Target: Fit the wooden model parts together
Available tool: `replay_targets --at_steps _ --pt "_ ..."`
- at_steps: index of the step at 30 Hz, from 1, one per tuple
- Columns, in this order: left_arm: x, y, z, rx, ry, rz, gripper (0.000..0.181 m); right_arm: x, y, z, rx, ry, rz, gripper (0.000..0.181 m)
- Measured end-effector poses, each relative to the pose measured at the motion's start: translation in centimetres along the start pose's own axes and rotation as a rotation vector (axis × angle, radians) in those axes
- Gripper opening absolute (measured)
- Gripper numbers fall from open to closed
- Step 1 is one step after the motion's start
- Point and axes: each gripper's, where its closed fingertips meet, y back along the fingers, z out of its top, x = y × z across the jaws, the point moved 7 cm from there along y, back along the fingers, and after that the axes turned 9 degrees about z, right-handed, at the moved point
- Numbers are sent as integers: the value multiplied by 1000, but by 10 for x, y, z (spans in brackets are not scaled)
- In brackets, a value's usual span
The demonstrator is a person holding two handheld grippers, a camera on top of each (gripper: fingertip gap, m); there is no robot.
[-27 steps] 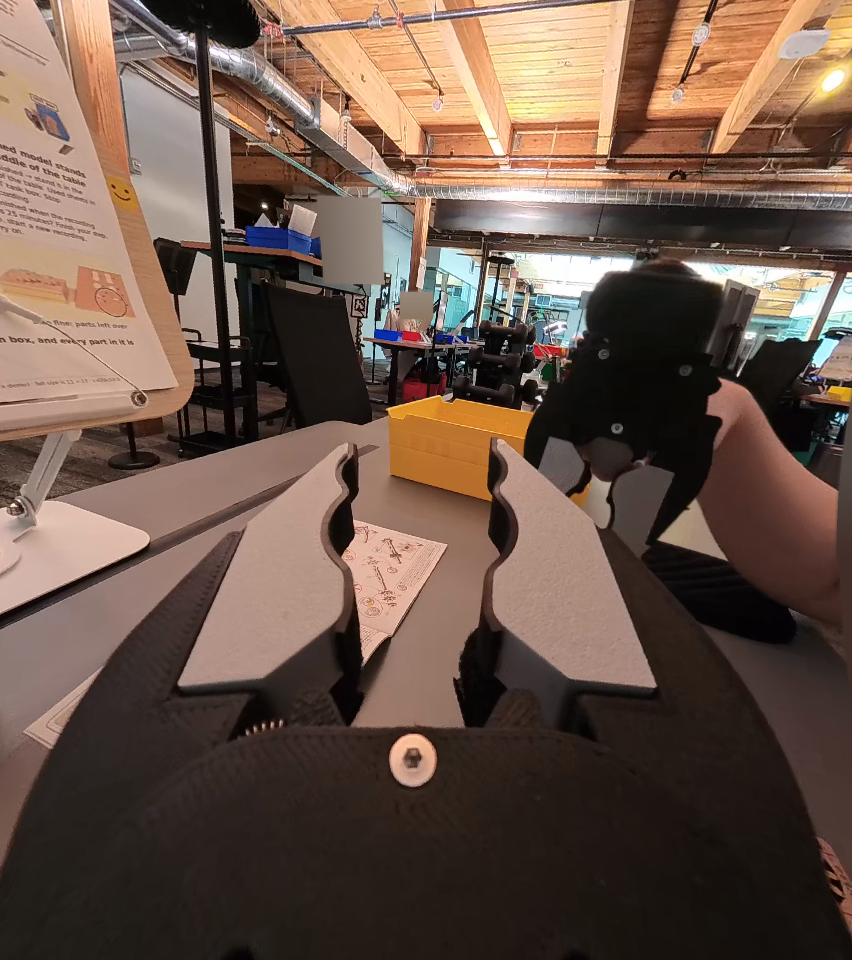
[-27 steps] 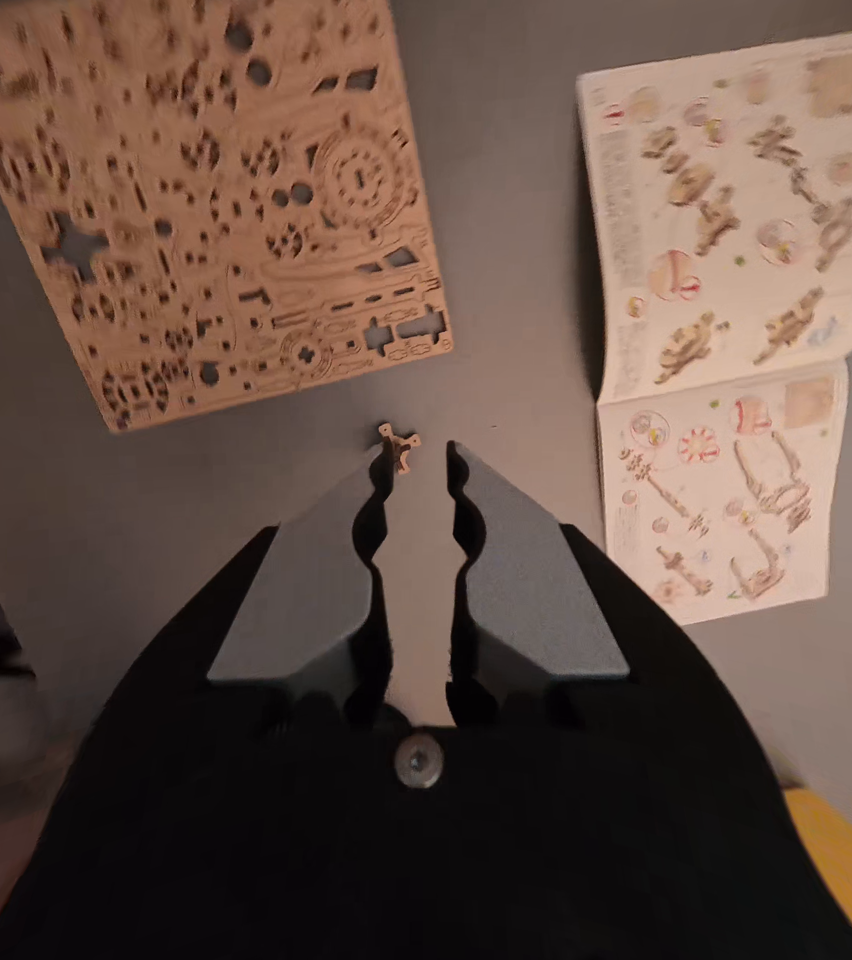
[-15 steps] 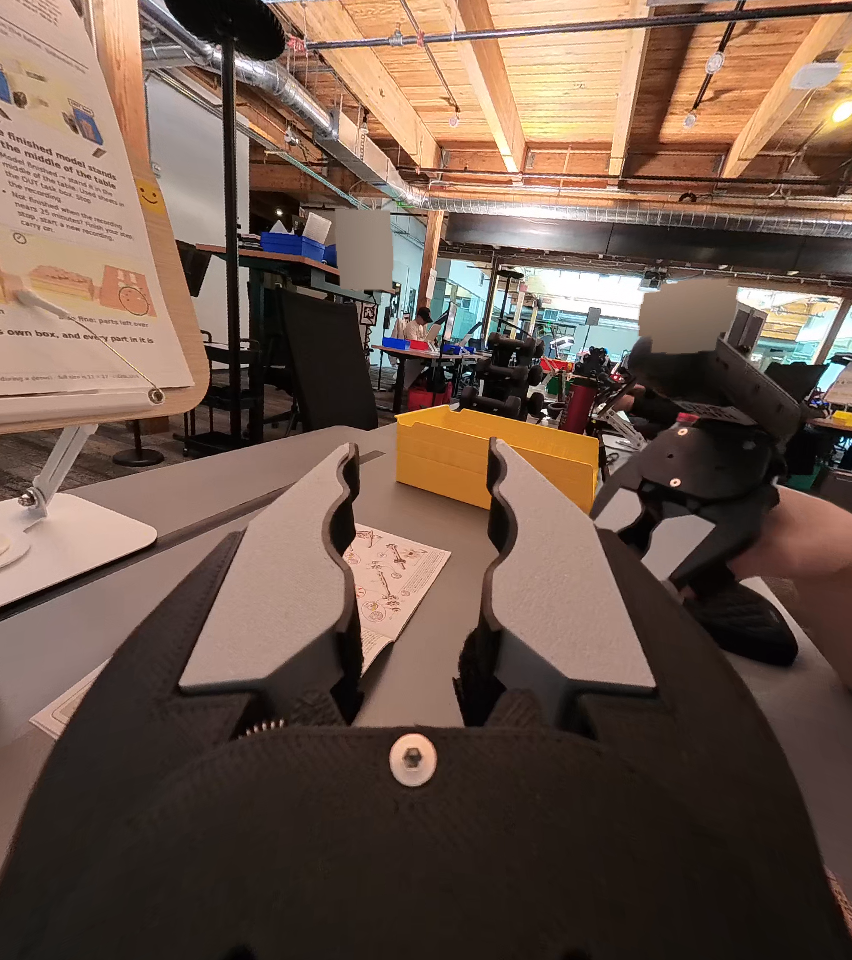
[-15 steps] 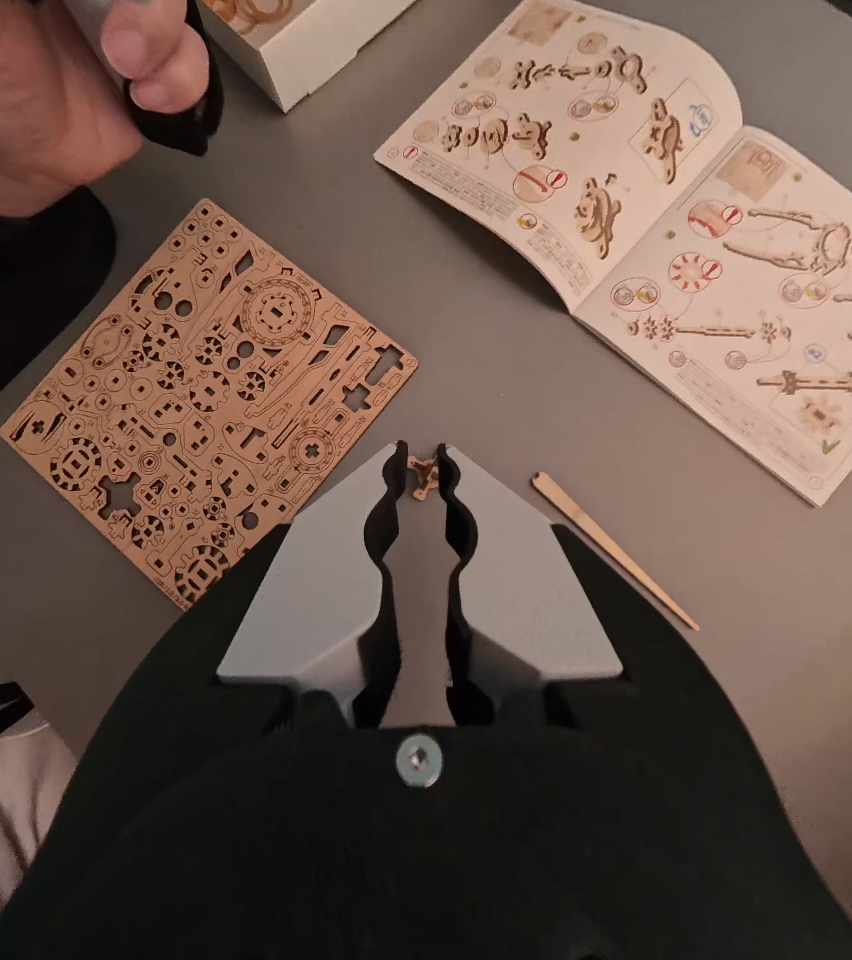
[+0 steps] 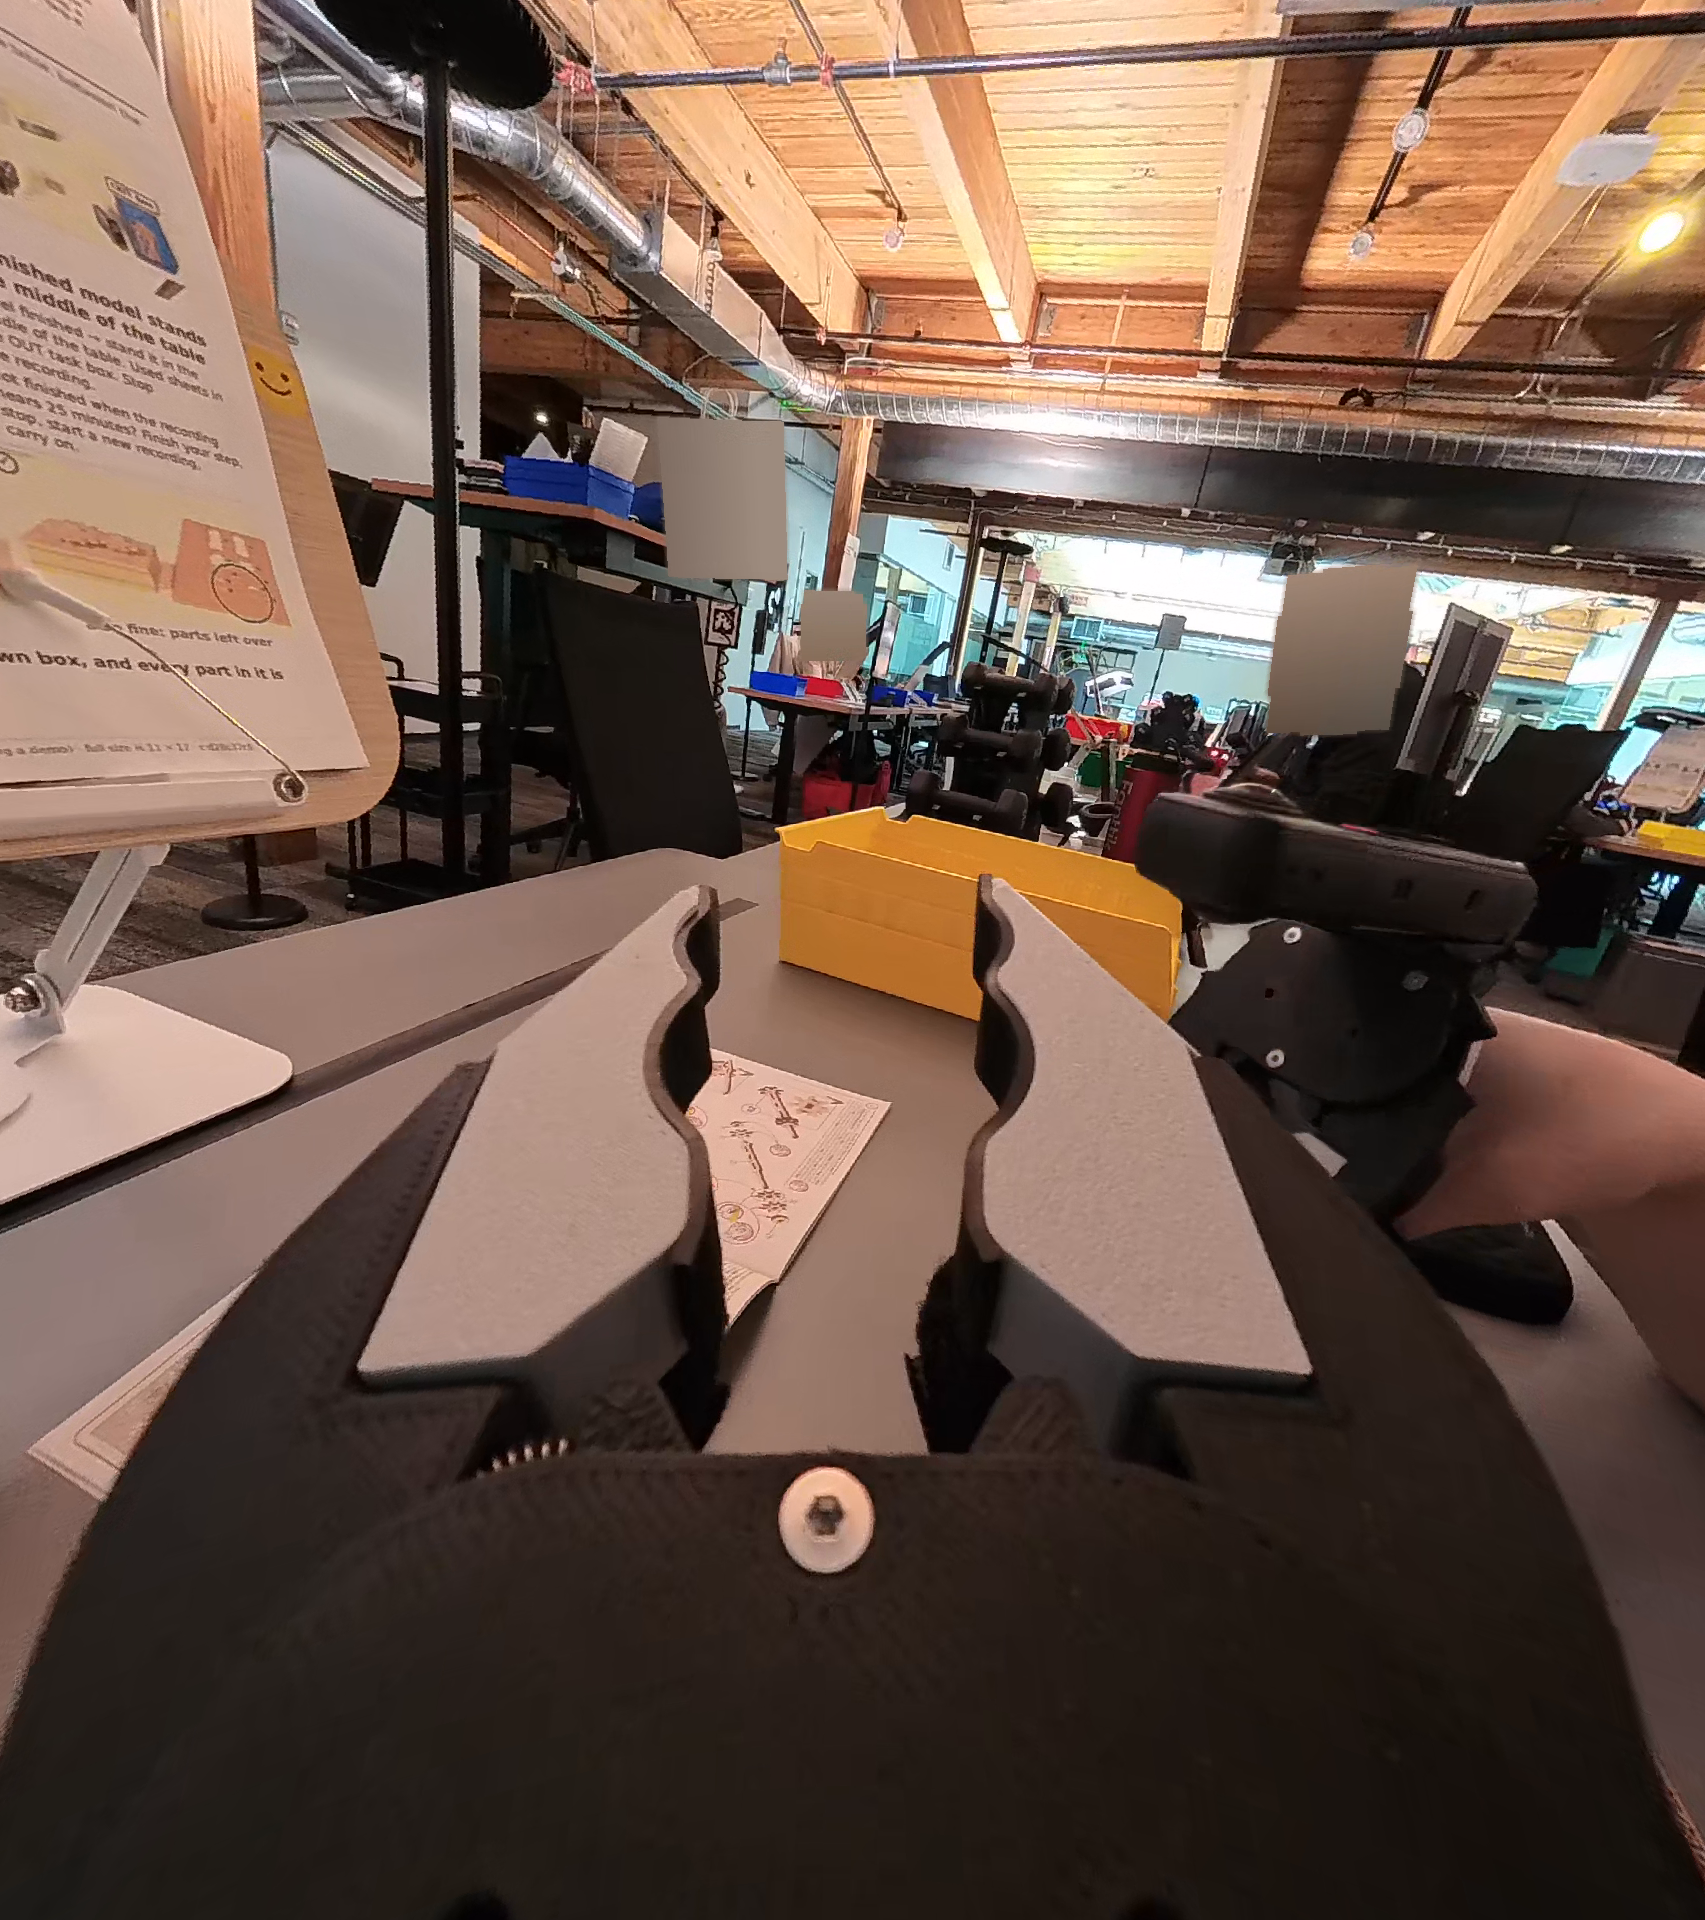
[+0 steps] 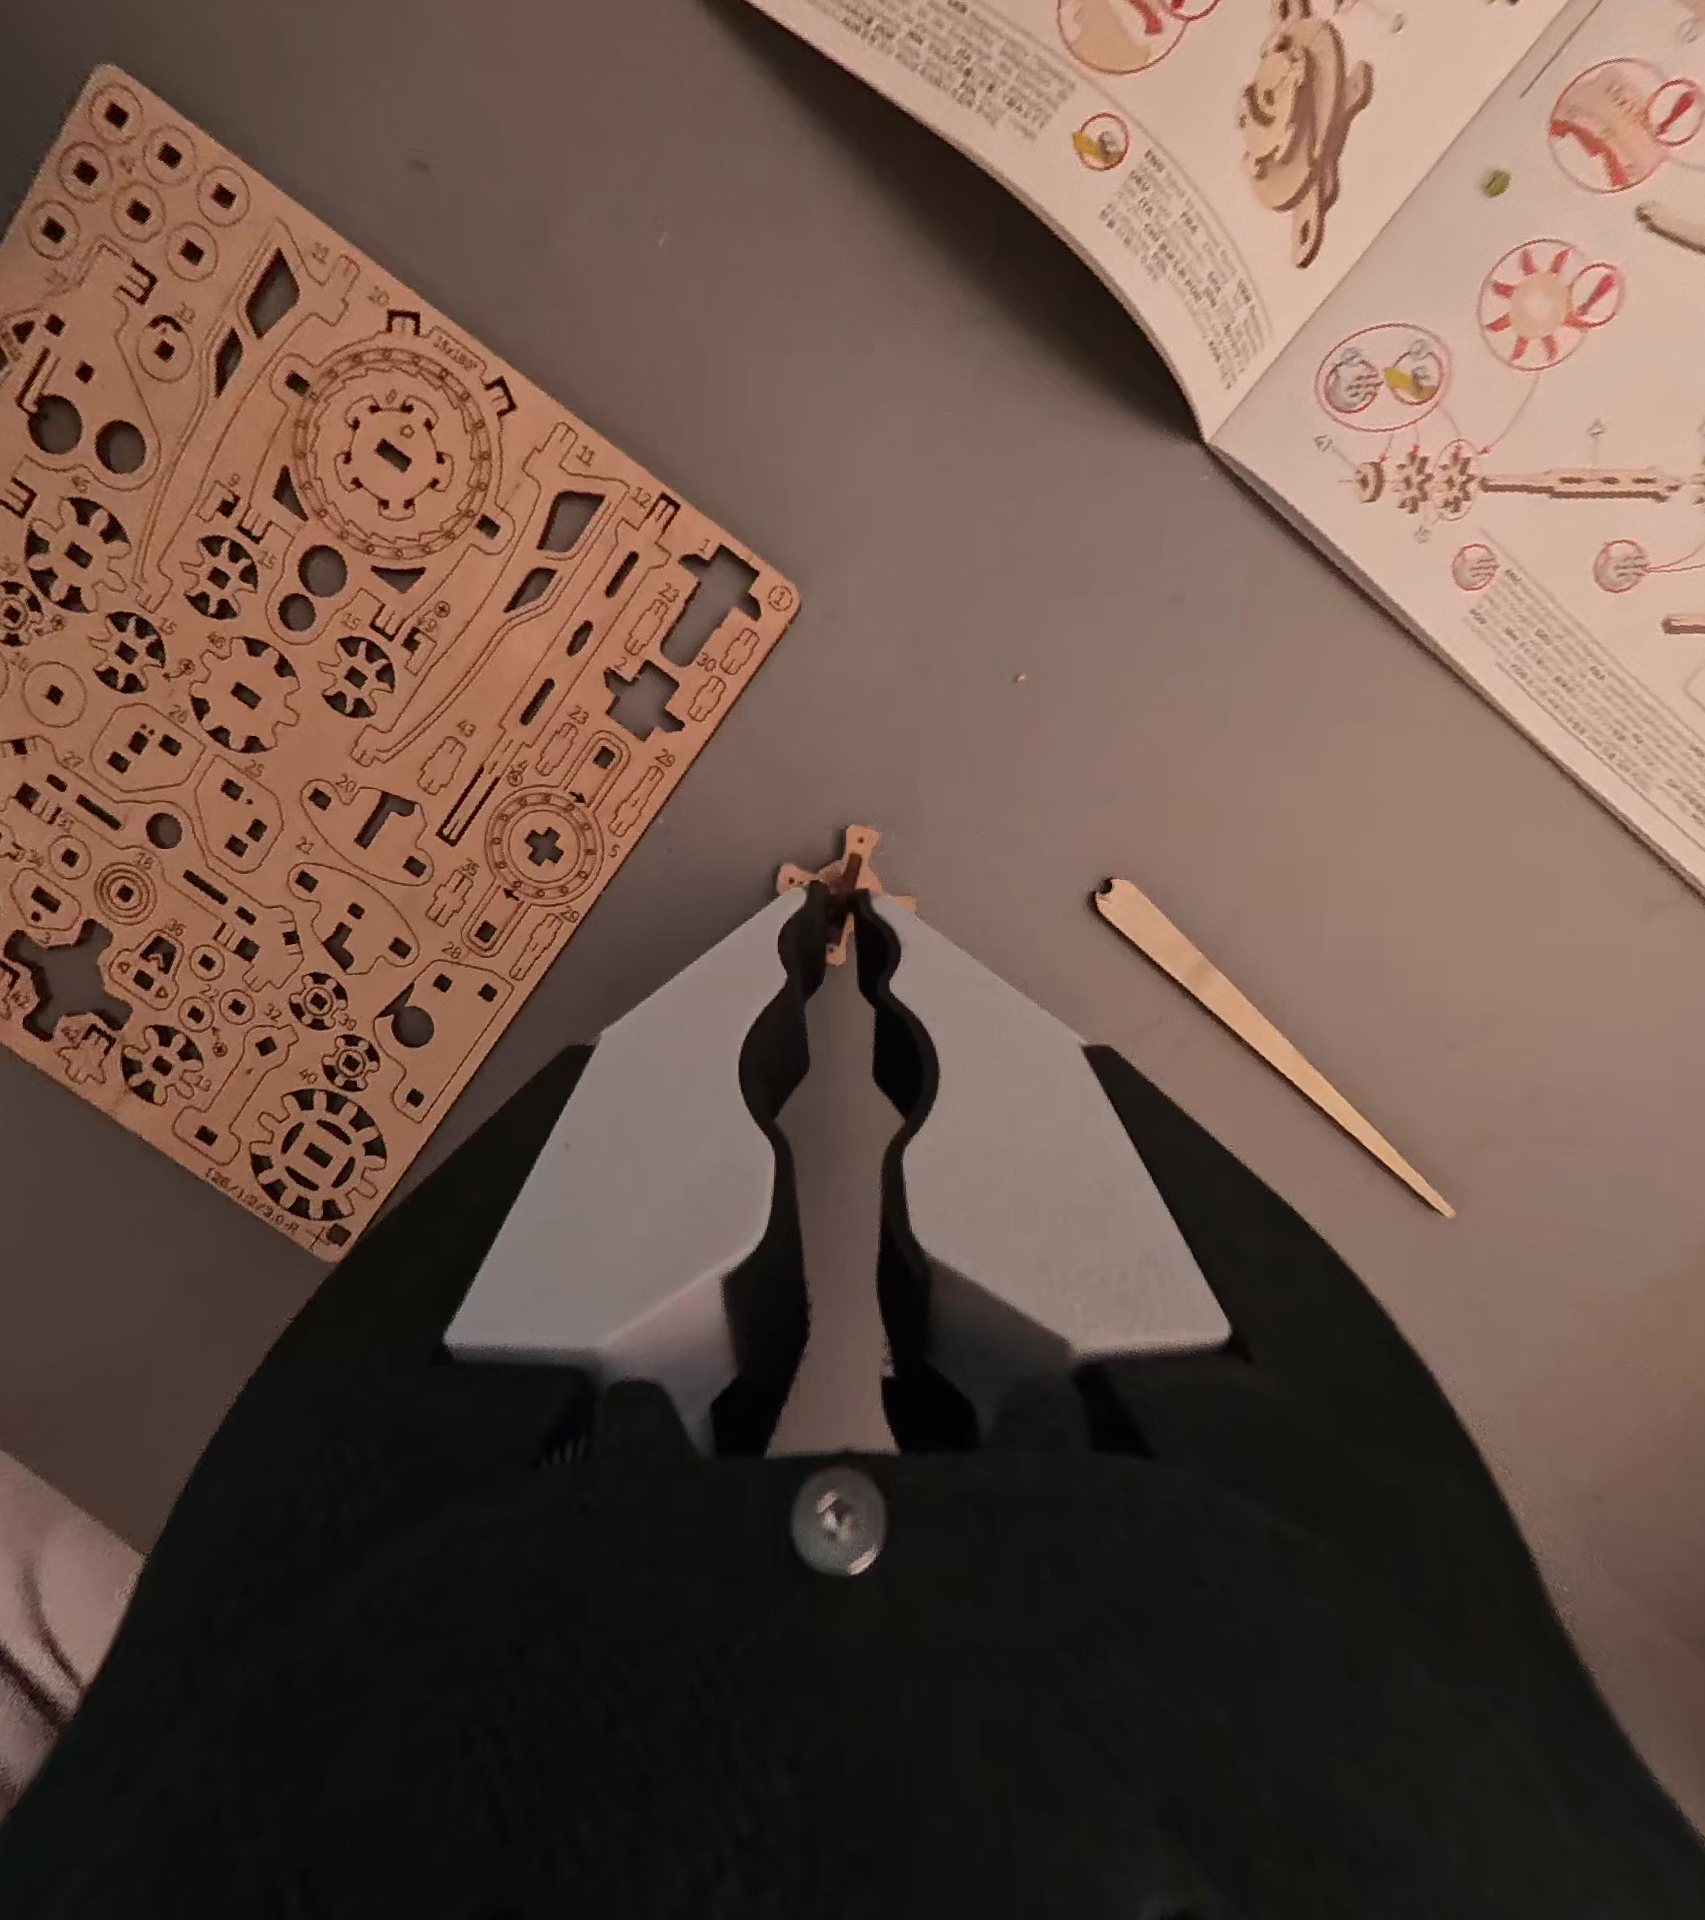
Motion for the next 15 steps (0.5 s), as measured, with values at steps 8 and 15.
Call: replay_targets --at_steps 8,15 --pt "0 -1 -1 3 4 -6 47 -7 5 -6 119 130 143 2" --pt "0 -1 -1 4 3 -5 47 -6 6 -5 212 298 142 2"
